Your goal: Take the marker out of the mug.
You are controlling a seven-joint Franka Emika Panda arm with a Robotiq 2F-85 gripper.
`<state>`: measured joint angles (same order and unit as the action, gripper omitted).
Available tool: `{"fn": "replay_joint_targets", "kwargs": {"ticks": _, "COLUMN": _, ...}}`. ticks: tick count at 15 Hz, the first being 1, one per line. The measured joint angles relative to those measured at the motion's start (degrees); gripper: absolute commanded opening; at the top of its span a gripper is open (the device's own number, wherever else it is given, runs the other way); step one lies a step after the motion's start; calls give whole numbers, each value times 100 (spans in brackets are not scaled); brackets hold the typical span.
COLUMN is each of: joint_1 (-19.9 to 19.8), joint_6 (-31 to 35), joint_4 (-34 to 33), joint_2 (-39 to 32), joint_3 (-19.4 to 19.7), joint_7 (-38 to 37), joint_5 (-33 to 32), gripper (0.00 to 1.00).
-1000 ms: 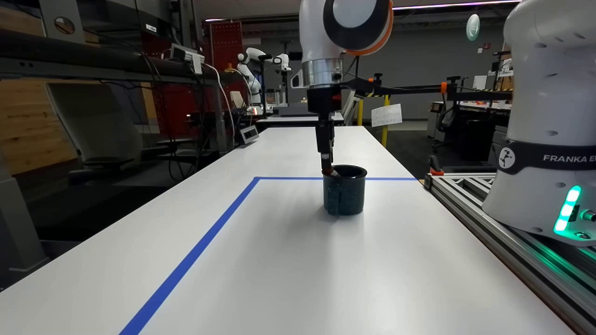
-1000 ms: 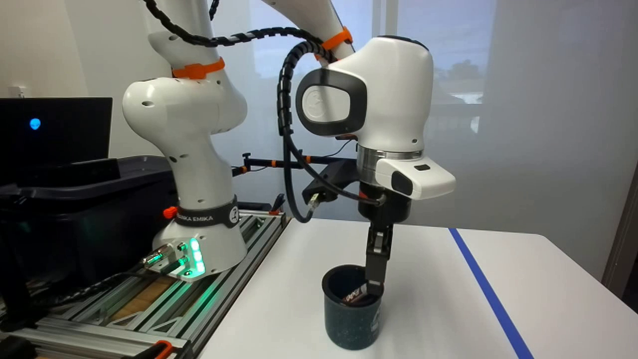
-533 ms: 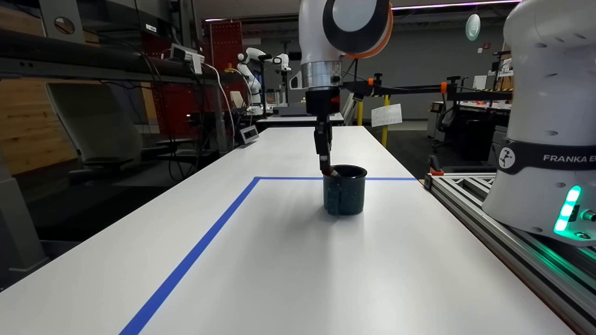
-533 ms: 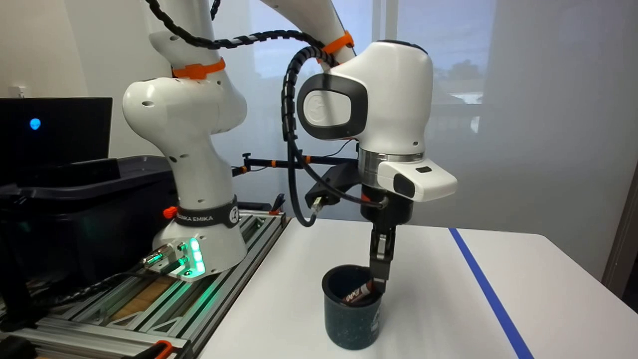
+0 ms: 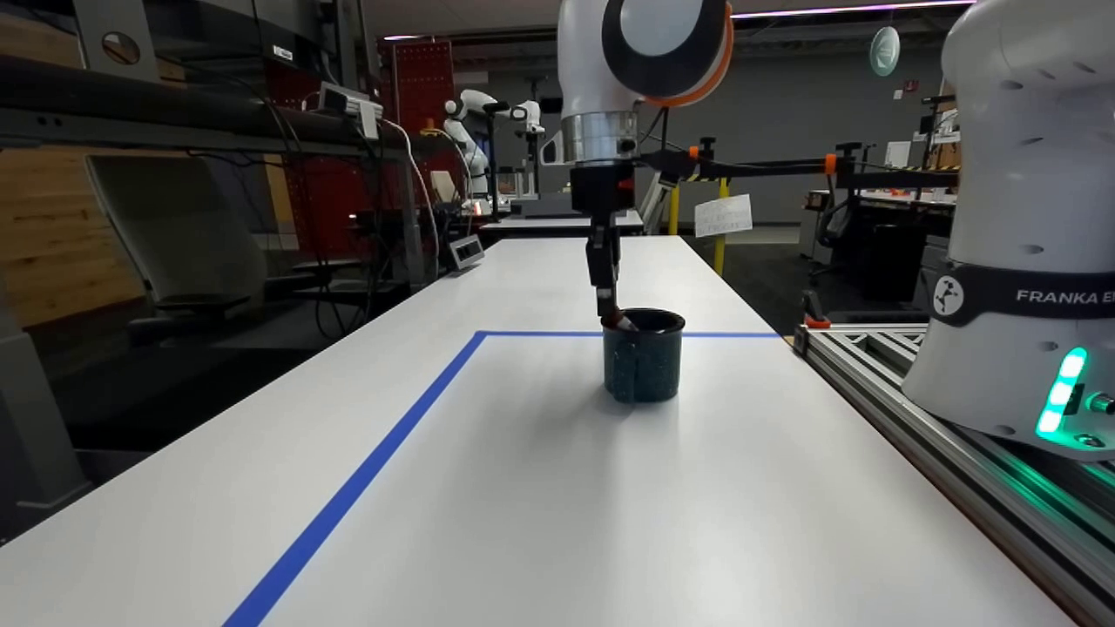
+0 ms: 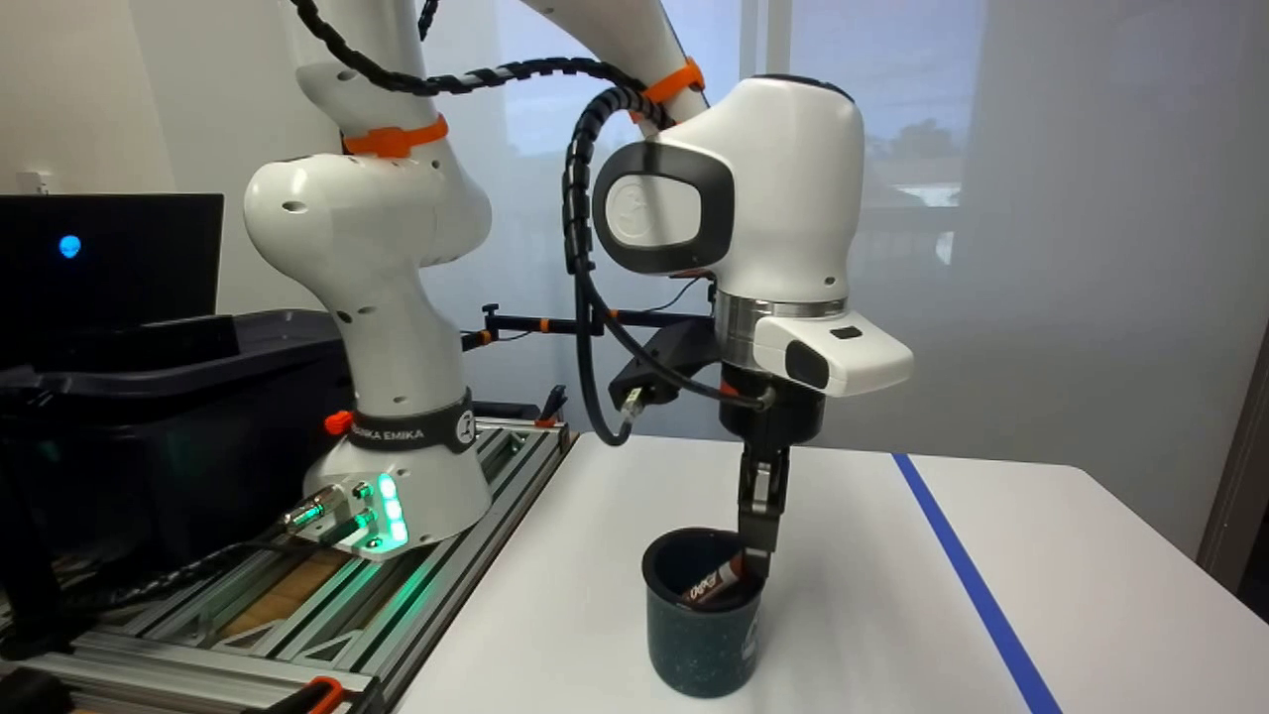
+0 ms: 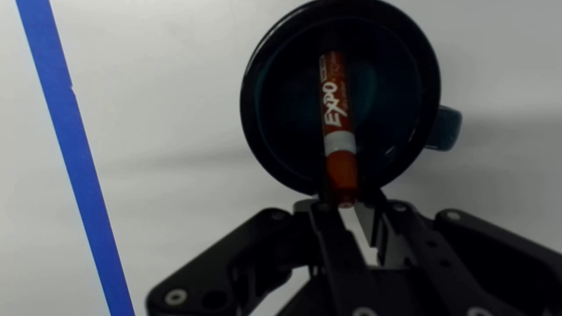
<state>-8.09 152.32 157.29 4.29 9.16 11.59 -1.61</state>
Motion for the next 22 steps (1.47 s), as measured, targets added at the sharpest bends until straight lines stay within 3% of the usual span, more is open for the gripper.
{"fn": "replay_joint_targets", "kwargs": {"ticks": 7, "joint_1": -175, "joint_6": -1439, "joint_4": -607, "joint_2": 772, "joint_3": 93, "joint_7": -20, "joint_5": -131, "gripper": 5}}
{"fn": "replay_joint_targets", "kwargs": {"ticks": 12, "joint_1": -484, "joint_6": -1914, "joint_4": -1159, "joint_2": 904, "joint_3": 192, "joint_7": -172, "joint_5": -733, "gripper": 5}}
{"fn": "replay_joint_targets", "kwargs": {"ticks": 16, "joint_1": -662, "joint_6": -1810, "joint_4": -1194, "joint_2": 666, "joint_3": 304, "joint_7": -281, "joint_5": -1074, "gripper": 5}}
{"fn": "replay_joint_targets", "kwargs": {"ticks": 22, "joint_1": -691, "joint_6": -545, "joint_4": -1014, "joint_2": -299, "joint_3": 426, "joint_7": -505, "joint_5": -1103, "gripper": 5}}
